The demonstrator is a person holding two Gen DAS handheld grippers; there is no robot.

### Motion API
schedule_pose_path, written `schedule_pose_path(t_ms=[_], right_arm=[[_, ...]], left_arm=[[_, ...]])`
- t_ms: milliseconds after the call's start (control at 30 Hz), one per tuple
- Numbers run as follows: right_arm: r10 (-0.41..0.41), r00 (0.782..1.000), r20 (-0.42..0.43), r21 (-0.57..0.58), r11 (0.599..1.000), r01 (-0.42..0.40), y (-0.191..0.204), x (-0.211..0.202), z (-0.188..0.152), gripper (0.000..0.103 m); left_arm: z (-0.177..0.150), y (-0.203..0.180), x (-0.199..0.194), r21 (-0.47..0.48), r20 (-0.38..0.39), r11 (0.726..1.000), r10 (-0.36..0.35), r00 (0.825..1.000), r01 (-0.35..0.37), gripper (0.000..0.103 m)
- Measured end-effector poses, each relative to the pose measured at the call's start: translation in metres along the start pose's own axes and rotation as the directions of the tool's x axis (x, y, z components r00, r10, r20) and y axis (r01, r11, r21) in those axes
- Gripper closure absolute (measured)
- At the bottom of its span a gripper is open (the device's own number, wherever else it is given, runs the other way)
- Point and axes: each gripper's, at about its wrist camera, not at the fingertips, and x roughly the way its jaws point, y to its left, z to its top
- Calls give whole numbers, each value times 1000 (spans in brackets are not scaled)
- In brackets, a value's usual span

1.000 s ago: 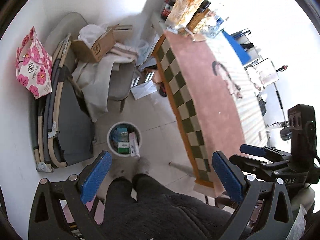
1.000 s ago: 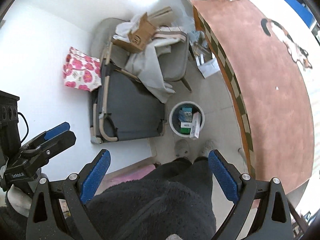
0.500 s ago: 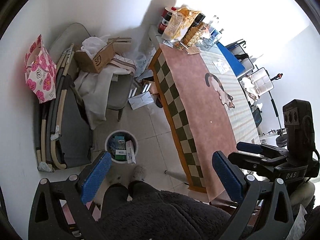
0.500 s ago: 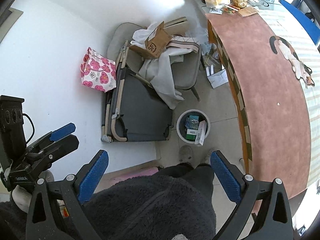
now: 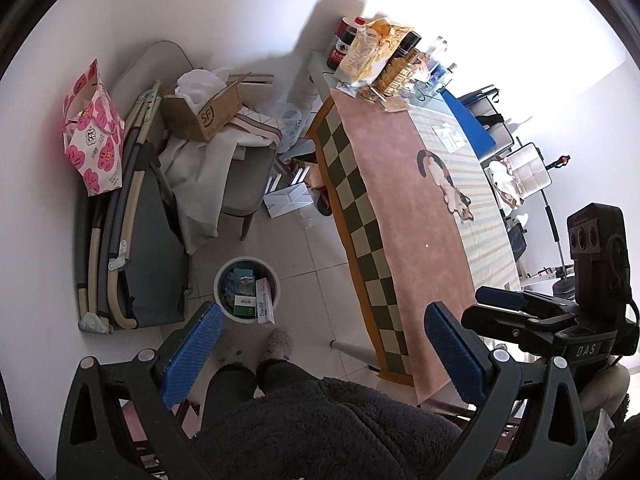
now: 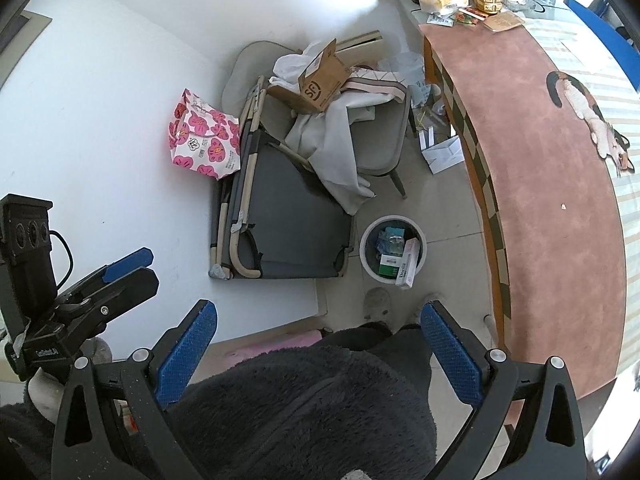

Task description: Collect trash

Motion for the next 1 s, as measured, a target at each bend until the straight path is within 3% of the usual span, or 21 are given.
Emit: schedule_pose_path(t_ms=[1000], right_arm=[[14, 999, -35, 14, 1000, -14, -1, 13, -7, 0]], left_arm=[[-13, 3, 3, -40, -15, 999, 0, 1000, 0, 0]])
